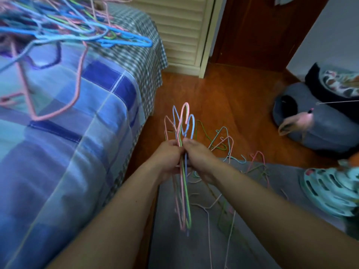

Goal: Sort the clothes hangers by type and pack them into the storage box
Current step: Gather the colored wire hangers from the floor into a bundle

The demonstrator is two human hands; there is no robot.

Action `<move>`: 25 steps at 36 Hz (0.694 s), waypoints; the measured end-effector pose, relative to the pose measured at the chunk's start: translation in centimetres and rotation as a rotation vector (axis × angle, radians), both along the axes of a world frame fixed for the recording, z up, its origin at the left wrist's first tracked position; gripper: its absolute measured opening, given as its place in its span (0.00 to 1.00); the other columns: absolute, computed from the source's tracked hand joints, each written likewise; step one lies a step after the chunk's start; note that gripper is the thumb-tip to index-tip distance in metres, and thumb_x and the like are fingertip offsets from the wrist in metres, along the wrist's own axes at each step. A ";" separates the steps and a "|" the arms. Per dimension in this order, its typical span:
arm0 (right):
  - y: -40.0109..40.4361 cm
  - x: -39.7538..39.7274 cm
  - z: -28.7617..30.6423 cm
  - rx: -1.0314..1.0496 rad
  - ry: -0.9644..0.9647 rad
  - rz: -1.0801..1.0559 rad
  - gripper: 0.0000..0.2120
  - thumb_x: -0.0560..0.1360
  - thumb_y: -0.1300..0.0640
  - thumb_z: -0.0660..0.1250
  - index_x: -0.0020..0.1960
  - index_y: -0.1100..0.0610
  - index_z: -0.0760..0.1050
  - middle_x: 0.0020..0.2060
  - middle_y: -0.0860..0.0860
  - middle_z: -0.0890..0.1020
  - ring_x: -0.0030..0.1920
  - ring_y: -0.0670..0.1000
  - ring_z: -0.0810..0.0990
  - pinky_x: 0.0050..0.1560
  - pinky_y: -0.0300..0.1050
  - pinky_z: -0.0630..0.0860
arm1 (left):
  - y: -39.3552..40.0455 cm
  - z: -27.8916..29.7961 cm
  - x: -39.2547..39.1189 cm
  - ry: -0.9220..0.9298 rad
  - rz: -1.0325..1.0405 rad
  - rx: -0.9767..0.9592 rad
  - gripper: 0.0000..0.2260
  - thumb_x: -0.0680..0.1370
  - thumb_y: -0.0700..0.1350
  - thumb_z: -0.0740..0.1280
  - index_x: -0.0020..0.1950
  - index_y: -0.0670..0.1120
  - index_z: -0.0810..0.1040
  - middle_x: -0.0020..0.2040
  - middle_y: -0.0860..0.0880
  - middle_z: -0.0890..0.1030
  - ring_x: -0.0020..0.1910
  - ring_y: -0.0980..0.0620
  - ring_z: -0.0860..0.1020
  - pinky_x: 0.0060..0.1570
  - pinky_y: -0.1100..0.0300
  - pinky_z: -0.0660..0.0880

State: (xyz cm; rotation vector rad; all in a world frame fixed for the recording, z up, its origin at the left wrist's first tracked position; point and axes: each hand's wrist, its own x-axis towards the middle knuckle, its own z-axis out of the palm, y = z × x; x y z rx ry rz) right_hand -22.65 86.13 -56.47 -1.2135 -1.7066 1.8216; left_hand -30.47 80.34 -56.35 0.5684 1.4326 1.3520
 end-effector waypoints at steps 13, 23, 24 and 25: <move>4.3 -0.1 3.1 -0.178 -0.095 -0.019 0.08 0.83 0.61 0.59 0.52 0.61 0.76 0.35 0.55 0.77 0.23 0.47 0.72 0.19 0.37 0.66 | 1.2 -0.2 -0.1 -0.110 -0.185 0.042 0.09 0.83 0.34 0.58 0.54 0.43 0.77 0.40 0.45 0.84 0.37 0.47 0.84 0.54 0.42 0.80; 5.8 1.7 -1.1 -0.285 0.075 -0.002 0.05 0.83 0.63 0.59 0.53 0.60 0.74 0.39 0.56 0.82 0.34 0.51 0.81 0.42 0.51 0.82 | 2.5 -1.0 0.5 0.555 0.159 -0.079 0.07 0.77 0.44 0.68 0.40 0.47 0.74 0.39 0.47 0.82 0.37 0.48 0.79 0.36 0.58 0.72; 6.0 2.2 -1.5 -0.315 0.109 0.006 0.06 0.83 0.63 0.57 0.53 0.60 0.73 0.37 0.56 0.82 0.33 0.52 0.82 0.43 0.52 0.81 | 3.0 -0.9 0.7 0.552 0.230 -0.042 0.05 0.77 0.44 0.66 0.41 0.47 0.74 0.40 0.47 0.82 0.38 0.48 0.79 0.36 0.59 0.72; 6.4 2.7 -1.8 -0.336 0.124 0.023 0.06 0.84 0.63 0.57 0.53 0.60 0.72 0.37 0.56 0.82 0.33 0.53 0.83 0.42 0.52 0.82 | 3.6 -0.6 0.8 0.560 0.297 -0.006 0.04 0.77 0.45 0.66 0.42 0.48 0.74 0.38 0.49 0.80 0.37 0.49 0.78 0.37 0.59 0.72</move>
